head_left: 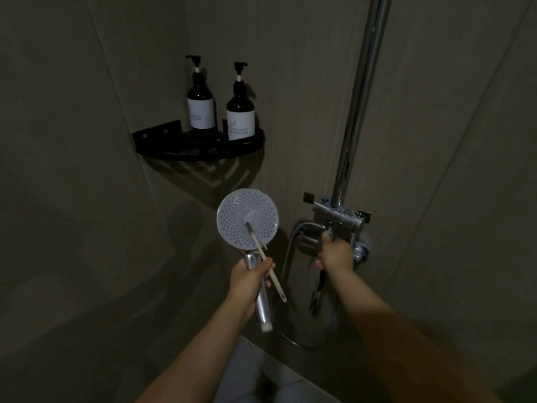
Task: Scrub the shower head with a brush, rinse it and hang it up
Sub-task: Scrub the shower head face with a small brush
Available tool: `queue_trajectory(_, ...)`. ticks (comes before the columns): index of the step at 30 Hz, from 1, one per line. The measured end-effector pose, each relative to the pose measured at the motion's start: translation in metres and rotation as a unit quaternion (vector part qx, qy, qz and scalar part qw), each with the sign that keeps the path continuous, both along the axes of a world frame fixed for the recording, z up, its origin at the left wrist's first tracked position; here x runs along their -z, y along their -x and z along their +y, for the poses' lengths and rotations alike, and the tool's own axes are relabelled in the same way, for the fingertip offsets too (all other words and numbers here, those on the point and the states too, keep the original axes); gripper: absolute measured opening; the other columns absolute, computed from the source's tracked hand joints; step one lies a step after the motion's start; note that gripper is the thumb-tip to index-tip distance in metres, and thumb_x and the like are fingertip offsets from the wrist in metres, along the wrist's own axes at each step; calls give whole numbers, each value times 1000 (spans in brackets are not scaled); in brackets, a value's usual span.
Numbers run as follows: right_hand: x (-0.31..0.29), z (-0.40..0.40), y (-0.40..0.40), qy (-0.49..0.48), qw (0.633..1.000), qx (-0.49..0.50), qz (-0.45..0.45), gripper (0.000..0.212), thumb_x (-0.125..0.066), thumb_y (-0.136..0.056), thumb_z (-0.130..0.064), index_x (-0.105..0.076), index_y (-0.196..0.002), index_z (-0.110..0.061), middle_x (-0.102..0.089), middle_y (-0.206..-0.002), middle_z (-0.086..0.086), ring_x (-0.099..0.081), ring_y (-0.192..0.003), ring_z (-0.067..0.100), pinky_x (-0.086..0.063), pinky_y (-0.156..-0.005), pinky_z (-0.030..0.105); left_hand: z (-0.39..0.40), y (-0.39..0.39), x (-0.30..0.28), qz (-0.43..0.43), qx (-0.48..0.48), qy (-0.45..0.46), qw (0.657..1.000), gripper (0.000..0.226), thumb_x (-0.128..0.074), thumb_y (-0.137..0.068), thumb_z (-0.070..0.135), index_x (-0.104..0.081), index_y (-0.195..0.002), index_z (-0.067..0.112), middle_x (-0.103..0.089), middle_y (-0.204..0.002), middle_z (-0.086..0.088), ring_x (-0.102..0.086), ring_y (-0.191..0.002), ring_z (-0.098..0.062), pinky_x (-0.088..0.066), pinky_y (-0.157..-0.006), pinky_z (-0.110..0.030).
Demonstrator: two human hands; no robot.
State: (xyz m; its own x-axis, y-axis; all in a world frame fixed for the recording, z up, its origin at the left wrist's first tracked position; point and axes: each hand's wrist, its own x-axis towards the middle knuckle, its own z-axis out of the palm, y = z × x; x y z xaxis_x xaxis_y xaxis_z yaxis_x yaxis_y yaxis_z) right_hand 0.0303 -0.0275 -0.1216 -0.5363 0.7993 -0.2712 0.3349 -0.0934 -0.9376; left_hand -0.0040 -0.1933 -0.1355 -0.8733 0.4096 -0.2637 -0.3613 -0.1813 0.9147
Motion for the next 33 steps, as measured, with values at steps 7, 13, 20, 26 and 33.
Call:
queue_trajectory(7, 6, 38, 6, 376, 914, 34, 152, 36, -37, -100, -28, -51, -123, -4, -62, -112, 19, -54, -121, 32, -47, -95, 41, 12, 5, 18, 10, 19, 20, 1000, 6, -60, -86, 4, -57, -86, 8, -61, -72, -8, -58, -61, -15, -48, -56, -24)
queue_trajectory(13, 12, 45, 9, 519, 800, 30, 299, 14, -40, -97, -6, -52, -103, -4, -46, -134, 22, -55, -105, 34, -49, -91, 43, 20, 9, 24, 17, 10, 28, 999, 7, -60, -86, 3, -56, -84, 8, -62, -71, -8, -57, -59, -14, -47, -53, -23)
queue_trajectory(20, 17, 39, 8, 492, 812, 12, 316, 13, -42, -97, -11, -52, -101, -6, -54, -98, 12, -54, -79, 14, -51, -65, 22, 21, 13, 26, 14, 7, 28, 999, 9, -61, -85, 2, -58, -79, 9, -64, -68, -5, -59, -59, -14, -48, -50, -21)
queue_trajectory(26, 6, 34, 23, 314, 943, -1, 111, 19, -39, -98, -20, -48, -83, -12, -43, -68, 2, -40, -55, 9, -32, -38, 14, 26, 13, 33, 8, 3, 33, 999, 9, -61, -85, 2, -58, -79, 8, -64, -67, -6, -59, -58, -16, -49, -55, -26)
queue_trajectory(33, 14, 19, 45, -222, 936, -52, -266, 47, -40, -96, -15, -36, -137, 7, -49, -135, 17, -53, -122, 27, -47, -83, 21, 29, 9, 41, 15, 2, 38, 999, 11, -62, -83, 2, -60, -75, 9, -64, -68, -9, -59, -62, -23, -49, -63, -33)
